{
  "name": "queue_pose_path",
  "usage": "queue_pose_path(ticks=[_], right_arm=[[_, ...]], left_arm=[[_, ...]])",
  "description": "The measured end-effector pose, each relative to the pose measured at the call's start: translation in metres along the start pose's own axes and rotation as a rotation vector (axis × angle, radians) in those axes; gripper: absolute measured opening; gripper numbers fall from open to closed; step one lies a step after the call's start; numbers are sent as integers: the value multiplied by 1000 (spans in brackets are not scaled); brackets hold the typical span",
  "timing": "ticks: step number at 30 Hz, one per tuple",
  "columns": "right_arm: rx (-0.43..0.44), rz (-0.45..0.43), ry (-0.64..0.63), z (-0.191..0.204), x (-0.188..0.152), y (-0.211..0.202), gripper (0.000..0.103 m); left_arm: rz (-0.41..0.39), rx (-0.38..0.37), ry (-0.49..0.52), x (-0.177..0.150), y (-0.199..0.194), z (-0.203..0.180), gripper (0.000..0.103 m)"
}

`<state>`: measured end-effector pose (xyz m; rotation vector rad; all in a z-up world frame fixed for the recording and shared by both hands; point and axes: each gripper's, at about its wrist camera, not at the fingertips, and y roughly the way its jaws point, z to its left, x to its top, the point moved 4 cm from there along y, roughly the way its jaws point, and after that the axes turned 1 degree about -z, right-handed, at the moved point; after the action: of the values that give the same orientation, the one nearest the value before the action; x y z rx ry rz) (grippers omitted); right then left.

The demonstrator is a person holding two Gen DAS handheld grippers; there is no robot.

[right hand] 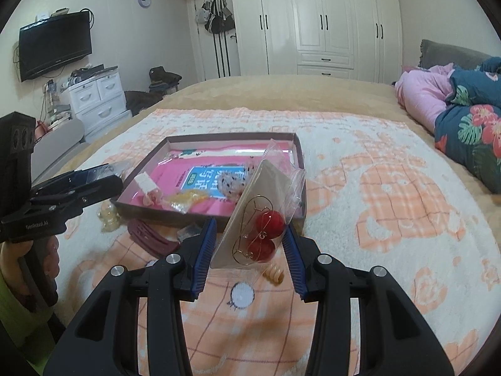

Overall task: Organize jewelry
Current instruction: 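Grasp the white stud-earring card with the left gripper while the right grasps the red cherry earring packet, then carry both earring packs over the box and open both grippers to drop them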

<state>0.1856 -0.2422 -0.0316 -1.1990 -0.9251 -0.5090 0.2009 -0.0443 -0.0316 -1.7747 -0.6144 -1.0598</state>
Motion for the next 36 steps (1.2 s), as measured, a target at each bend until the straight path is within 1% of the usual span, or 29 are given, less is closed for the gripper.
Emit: queue_pose_path(ticks=[13, 18, 27, 36], right_arm=[[-41, -65, -39, 1, 37, 7, 41], [-57, -76, -42, -3, 48, 14, 41], [-77, -58, -50, -8, 56, 42, 41], [-91, -14, -67, -7, 57, 77, 41]], left_arm=[[-75, 6, -30, 40, 13, 15, 68], [-85, 9, -49, 46, 20, 22, 68], [-61, 18, -74, 39, 42, 39, 68], [4, 26, -106, 26, 65, 51, 68]])
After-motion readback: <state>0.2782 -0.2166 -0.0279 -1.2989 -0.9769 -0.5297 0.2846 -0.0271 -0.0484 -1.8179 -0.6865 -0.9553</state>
